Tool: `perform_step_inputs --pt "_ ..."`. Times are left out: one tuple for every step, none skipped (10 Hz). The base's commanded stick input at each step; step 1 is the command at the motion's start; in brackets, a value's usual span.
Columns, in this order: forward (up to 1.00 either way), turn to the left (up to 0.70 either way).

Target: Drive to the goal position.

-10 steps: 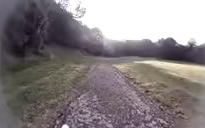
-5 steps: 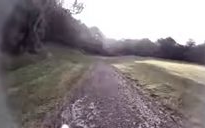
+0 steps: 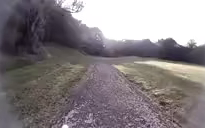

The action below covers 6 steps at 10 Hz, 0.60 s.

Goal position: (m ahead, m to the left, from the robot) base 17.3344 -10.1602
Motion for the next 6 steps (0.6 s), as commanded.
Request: perform_step_inputs --pt "0.50 0.00" --pt "0.50 0.00" --pt "0.50 0.00" --pt "0.50 0.00" --pt "0.50 0.00" --pt "0.50 0.00"
